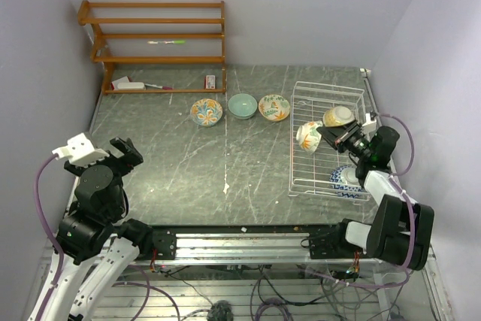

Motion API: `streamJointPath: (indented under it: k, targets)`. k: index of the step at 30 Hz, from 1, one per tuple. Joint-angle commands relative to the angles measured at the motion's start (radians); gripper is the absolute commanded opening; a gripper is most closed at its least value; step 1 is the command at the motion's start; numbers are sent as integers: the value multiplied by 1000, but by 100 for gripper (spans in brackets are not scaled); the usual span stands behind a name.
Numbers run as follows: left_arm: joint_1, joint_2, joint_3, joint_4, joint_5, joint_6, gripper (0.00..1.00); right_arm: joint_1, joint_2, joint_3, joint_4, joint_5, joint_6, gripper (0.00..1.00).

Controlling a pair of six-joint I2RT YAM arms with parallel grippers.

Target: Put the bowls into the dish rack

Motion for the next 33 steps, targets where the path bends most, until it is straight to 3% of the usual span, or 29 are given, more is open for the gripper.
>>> streamJointPath:
  k: [1, 17, 33]
  targets:
    - [8, 13, 0, 32, 9, 6, 98, -14, 61, -44, 214, -17, 102, 0]
    - [8, 47, -1, 41, 11, 16, 98, -33, 266, -98, 333, 25, 102, 0]
    - [7, 46, 0, 34, 8, 5, 98, -43, 116, 7, -194, 268, -238, 0]
